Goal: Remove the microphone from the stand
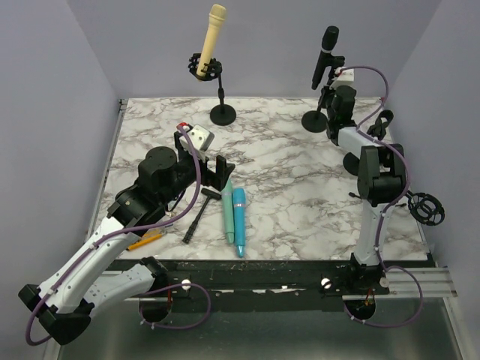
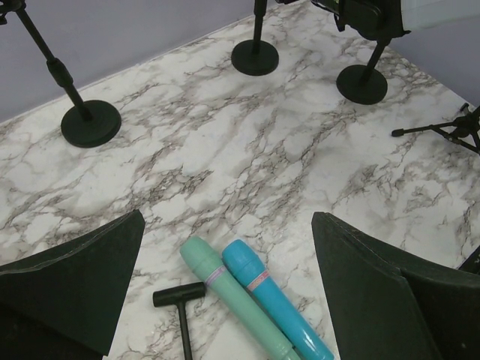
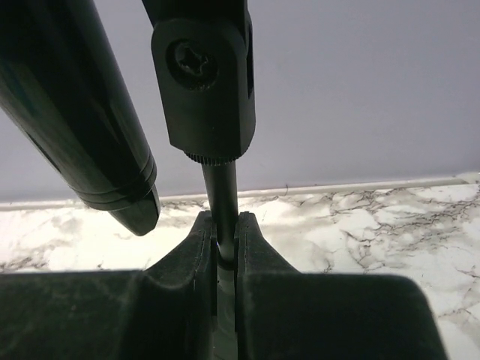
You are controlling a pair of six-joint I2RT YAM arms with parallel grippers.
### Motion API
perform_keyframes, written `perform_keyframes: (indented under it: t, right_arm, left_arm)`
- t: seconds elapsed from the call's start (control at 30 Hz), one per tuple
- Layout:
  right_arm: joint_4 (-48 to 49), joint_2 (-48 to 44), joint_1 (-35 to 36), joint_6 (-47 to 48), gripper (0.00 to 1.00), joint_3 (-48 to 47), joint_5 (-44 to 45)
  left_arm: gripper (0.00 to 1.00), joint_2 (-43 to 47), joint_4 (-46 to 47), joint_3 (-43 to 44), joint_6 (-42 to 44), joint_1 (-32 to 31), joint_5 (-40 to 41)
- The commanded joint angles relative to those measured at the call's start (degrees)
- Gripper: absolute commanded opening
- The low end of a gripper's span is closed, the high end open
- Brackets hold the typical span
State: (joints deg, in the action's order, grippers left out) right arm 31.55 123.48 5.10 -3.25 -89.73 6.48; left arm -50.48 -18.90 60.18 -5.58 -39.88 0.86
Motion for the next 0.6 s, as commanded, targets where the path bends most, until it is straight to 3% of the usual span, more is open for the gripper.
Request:
perform_keyframes:
  t: [0.0, 0.23, 0.57]
  right_arm:
    - [-1.24, -4.17, 2.56, -0.33, 0.01, 7.65, -1.60]
    - [4.22, -14.88, 7.63, -2.69, 0.01, 25.91, 0.23]
    - [5.81, -34.55, 21.31, -1.03, 0.01, 49.69, 7.19]
  left_arm:
    - [0.98, -0.02, 1.13, -0.16, 0.14, -0.16, 0.54]
    - [0.98, 0.73, 1.13, -0.32, 0.05, -0.16, 1.31]
    - [0.98, 1.01, 1.27, -0.26, -1.25, -0.22, 0.15]
